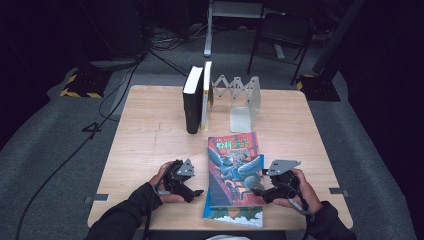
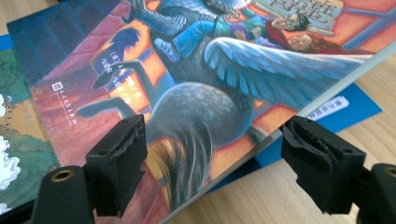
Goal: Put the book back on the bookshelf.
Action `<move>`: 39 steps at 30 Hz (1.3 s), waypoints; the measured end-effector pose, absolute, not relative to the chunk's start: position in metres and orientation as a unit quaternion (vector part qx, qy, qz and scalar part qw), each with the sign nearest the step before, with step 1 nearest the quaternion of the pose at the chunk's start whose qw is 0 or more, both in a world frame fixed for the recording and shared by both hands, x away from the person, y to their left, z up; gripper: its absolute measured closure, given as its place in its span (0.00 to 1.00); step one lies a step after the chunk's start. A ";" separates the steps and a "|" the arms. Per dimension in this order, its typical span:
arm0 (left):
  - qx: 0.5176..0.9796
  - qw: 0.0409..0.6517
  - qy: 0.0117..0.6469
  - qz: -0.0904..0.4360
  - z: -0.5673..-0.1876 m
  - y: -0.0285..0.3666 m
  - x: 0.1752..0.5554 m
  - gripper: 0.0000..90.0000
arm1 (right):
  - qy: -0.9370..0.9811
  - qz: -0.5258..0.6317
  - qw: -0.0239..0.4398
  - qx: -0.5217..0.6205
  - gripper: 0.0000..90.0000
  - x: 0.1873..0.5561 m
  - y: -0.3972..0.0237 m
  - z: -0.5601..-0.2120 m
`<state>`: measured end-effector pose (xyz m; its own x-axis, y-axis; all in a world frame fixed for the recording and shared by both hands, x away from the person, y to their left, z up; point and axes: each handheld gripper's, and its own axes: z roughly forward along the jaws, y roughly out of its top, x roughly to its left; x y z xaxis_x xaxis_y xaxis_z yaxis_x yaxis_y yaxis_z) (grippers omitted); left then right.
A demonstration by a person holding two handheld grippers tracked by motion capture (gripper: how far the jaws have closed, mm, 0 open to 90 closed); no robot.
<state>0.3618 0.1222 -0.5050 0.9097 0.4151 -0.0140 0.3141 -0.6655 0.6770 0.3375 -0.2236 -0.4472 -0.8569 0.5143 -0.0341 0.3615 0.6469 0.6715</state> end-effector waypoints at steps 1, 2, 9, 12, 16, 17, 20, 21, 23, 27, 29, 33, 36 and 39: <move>0.910 0.355 0.202 0.071 -0.505 0.120 0.365 0.08 | 0.900 0.349 0.102 0.240 0.25 0.341 -0.224 -0.449; 0.910 0.355 0.202 0.071 -0.505 0.120 0.365 0.08 | 0.899 0.353 0.097 0.241 0.26 0.343 -0.225 -0.449; 0.905 0.358 0.214 0.077 -0.505 0.112 0.382 0.10 | 0.886 0.382 0.096 0.243 0.46 0.352 -0.227 -0.449; 0.903 0.359 0.222 0.080 -0.504 0.110 0.389 0.14 | 0.888 0.385 0.089 0.235 0.53 0.356 -0.224 -0.448; 0.898 0.363 0.234 0.087 -0.504 0.108 0.399 0.18 | 0.887 0.397 0.059 0.228 0.58 0.368 -0.217 -0.450; 0.897 0.363 0.238 0.089 -0.504 0.107 0.403 0.19 | 0.887 0.400 0.056 0.226 0.61 0.370 -0.217 -0.450; 0.892 0.368 0.248 0.088 -0.503 0.106 0.410 0.23 | 0.883 0.409 0.054 0.223 0.69 0.372 -0.216 -0.449; 0.891 0.369 0.251 0.087 -0.503 0.106 0.413 0.25 | 0.882 0.412 0.055 0.222 0.72 0.373 -0.217 -0.448; 0.889 0.369 0.258 0.089 -0.503 0.105 0.419 0.25 | 0.880 0.418 0.056 0.220 0.76 0.373 -0.218 -0.447; 0.887 0.366 0.260 0.103 -0.503 0.103 0.427 0.26 | 0.879 0.423 0.062 0.213 0.79 0.373 -0.218 -0.448; 0.886 0.366 0.263 0.106 -0.503 0.103 0.431 0.27 | 0.877 0.428 0.070 0.206 0.80 0.371 -0.218 -0.448; 0.879 0.373 0.279 0.106 -0.502 0.106 0.440 0.27 | 0.873 0.437 0.080 0.199 0.81 0.368 -0.218 -0.449; 0.878 0.372 0.278 0.113 -0.501 0.106 0.443 0.28 | 0.872 0.442 0.088 0.193 0.81 0.366 -0.218 -0.449; 0.875 0.375 0.285 0.110 -0.500 0.105 0.449 0.28 | 0.870 0.446 0.091 0.190 0.81 0.365 -0.219 -0.449</move>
